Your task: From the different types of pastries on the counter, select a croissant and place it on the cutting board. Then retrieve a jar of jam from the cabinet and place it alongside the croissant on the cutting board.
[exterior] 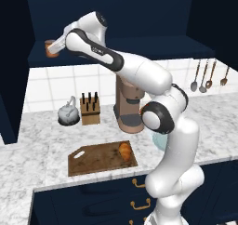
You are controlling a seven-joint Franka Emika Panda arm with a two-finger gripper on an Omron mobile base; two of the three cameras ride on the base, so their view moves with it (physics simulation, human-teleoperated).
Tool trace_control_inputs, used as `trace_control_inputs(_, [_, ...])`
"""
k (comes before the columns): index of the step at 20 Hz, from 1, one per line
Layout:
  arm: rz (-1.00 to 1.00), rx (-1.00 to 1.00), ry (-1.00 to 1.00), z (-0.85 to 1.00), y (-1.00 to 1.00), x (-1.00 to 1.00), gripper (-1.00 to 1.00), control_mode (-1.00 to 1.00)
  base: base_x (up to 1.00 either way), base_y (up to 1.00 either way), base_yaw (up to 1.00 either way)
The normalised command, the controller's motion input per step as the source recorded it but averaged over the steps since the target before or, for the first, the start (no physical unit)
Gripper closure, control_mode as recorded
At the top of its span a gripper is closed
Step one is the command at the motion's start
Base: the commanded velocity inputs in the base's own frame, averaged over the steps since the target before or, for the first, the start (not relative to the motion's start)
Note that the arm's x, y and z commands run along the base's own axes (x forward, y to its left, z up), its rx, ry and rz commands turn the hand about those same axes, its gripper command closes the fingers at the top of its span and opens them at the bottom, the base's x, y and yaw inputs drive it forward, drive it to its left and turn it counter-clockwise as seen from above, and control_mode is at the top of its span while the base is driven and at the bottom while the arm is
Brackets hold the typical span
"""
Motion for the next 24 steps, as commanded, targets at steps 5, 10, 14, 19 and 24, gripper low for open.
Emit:
trace_control_inputs(5, [0.0,0.0,0.01,-0.19,0.3,0.42,-1.0,-1.0,0.0,0.0,0.0])
trace_control_inputs(10, [0.0,-0.01,0.08,-0.17,0.38,0.4,1.0,-1.0,0.0,0.0,0.0])
trace_control_inputs(14, [-0.04,0.0,-0.01,0.12,-0.19,-0.17,1.0,-1.0,0.0,0.0,0.0])
trace_control_inputs(19, [-0.2,0.0,-0.21,0.34,-0.57,-0.89,1.0,-1.0,0.0,0.0,0.0])
trace_control_inputs(24, [-0.14,0.07,-0.43,-0.74,-0.49,-1.0,1.0,-1.0,0.0,0.0,0.0])
